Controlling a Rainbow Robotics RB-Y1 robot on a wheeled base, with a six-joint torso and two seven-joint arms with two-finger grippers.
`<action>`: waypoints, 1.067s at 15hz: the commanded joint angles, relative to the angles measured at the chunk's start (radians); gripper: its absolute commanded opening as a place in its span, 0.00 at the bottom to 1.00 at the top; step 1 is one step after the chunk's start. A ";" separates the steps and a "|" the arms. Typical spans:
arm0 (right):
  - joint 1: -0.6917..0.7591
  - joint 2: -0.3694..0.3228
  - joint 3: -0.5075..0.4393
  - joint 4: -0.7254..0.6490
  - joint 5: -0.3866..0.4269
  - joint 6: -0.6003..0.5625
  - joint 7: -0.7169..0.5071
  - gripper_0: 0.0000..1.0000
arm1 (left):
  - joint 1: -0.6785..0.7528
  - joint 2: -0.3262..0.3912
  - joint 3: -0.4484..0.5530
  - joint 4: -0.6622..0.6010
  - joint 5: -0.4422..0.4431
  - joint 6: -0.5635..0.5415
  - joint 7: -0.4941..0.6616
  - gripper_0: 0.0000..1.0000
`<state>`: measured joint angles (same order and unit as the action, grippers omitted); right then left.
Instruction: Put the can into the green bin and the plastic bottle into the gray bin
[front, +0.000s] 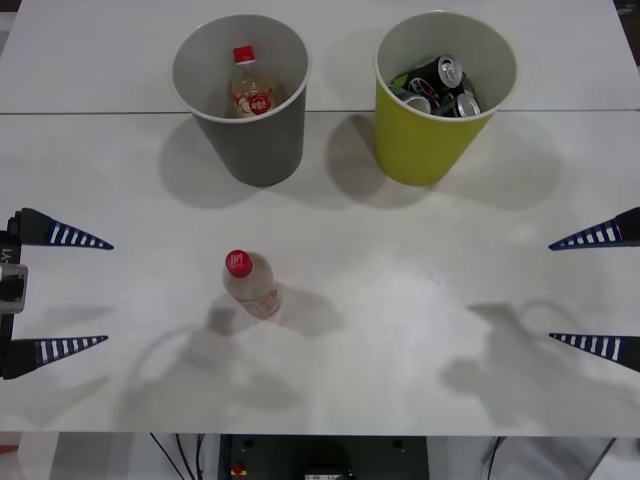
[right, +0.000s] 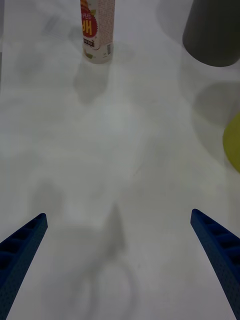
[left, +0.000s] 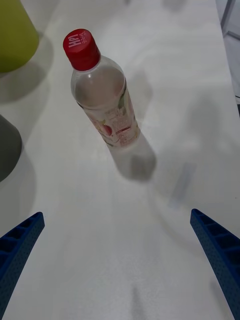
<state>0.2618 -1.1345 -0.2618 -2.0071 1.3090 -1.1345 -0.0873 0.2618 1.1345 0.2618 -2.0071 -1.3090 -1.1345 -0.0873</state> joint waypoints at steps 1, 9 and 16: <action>0.000 0.000 0.000 0.000 0.000 0.000 0.000 1.00 | 0.000 0.000 0.000 0.000 0.000 0.000 0.000 1.00; 0.000 0.000 0.000 0.000 0.000 0.000 0.000 1.00 | -0.061 -0.093 -0.046 0.103 -0.019 -0.061 0.004 1.00; 0.000 0.000 0.000 0.000 0.000 0.000 0.000 1.00 | -0.185 -0.246 -0.141 0.358 0.094 -0.130 -0.164 1.00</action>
<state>0.2618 -1.1344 -0.2618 -2.0070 1.3090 -1.1345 -0.0873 0.0829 0.9094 0.1215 -1.6692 -1.2177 -1.2576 -0.2303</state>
